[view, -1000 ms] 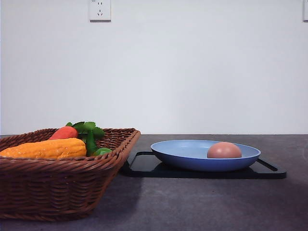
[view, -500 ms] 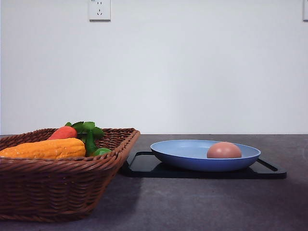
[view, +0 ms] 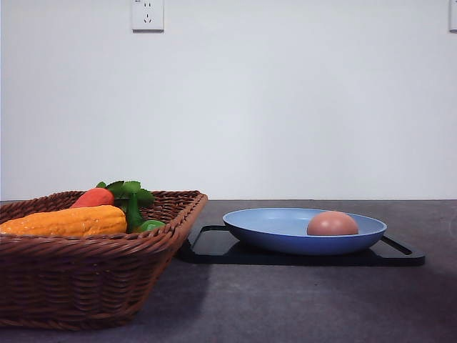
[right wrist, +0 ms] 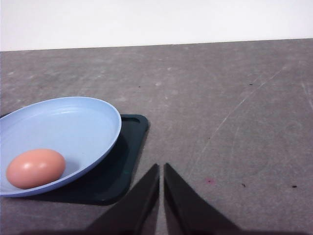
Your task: Transfer egg from basket to plate and serve
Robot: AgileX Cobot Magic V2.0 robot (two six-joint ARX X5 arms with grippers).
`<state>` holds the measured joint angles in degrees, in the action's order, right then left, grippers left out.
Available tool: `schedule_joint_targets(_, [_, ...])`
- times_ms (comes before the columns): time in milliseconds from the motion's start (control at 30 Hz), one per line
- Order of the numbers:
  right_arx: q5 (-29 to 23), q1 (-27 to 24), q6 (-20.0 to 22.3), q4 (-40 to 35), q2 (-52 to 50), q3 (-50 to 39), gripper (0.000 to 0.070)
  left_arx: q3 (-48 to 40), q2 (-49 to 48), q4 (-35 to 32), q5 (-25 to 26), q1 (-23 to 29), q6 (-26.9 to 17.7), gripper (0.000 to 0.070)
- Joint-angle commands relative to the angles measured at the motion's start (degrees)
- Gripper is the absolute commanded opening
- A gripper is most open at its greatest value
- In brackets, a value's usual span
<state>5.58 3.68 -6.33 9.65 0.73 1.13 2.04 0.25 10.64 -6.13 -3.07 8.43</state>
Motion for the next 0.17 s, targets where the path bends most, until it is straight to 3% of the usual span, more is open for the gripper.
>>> schedule_joint_targets(0, [-0.26, -0.07, -0.74, -0.61, -0.15, -0.07, 0.0, -0.94, -0.08, 0.37, -0.09, 0.07, 0.22, 0.0])
schedule_joint_targets(133, [-0.26, -0.07, -0.74, -0.61, -0.15, -0.07, 0.0, -0.94, -0.08, 0.37, -0.09, 0.07, 0.22, 0.0])
